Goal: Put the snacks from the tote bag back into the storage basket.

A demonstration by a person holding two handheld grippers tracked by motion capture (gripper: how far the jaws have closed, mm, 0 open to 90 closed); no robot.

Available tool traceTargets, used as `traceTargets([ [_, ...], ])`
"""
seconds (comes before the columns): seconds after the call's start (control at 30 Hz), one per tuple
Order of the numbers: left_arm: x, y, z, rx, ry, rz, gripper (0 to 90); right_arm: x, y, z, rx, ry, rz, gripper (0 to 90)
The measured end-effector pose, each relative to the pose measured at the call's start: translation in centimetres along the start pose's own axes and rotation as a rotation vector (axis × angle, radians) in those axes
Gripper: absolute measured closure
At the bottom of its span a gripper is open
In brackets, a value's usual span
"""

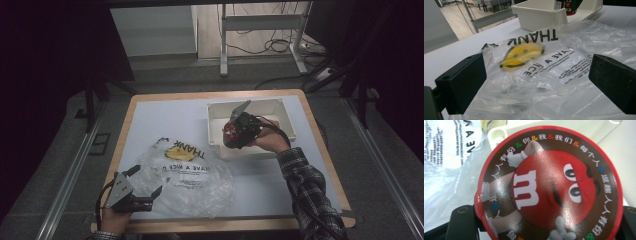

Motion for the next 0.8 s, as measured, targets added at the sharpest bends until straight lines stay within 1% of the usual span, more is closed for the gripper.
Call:
traceTargets([
  [0.23, 0.0, 0.0, 0.0, -0.005, 0.002, -0.004, 1.3, 0.5, 0.1, -0.9, -0.010, 0.011, 0.001, 25.9],
  [0.33, 0.0, 0.0, 0.0, -0.004, 0.003, -0.005, 1.4, 0.7, 0.2, -1.3, -0.006, 0.015, 0.003, 25.9],
  [0.37, 0.0, 0.0, 0.0, -0.004, 0.003, -0.005, 1.3, 0.8, 0.2, -1.4, -0.010, 0.015, -0.006, 25.9],
  [0.4, 0.0, 0.0, 0.0, -0.005, 0.004, -0.005, 1.3, 0.9, 0.2, -1.5, -0.011, 0.015, -0.003, 25.9],
  [0.53, 0.0, -0.1, 0.0, -0.006, 0.003, -0.006, 1.3, 1.2, 0.5, -2.0, -0.001, 0.017, -0.003, 25.9],
  [0.8, 0.0, 0.0, 0.0, -0.006, 0.002, -0.008, 1.4, 1.5, 0.9, -2.9, -0.018, 0.021, 0.022, 25.9],
])
Point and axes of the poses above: each handheld gripper's, and its own axes: z roughly backward along the jaws, y roughly out of its top, x roughly to its right, the point moved 5 cm from there along -z, roughly forward along the jaws, and after that the axes turned 8 degrees about z, right-handed, at the moved point
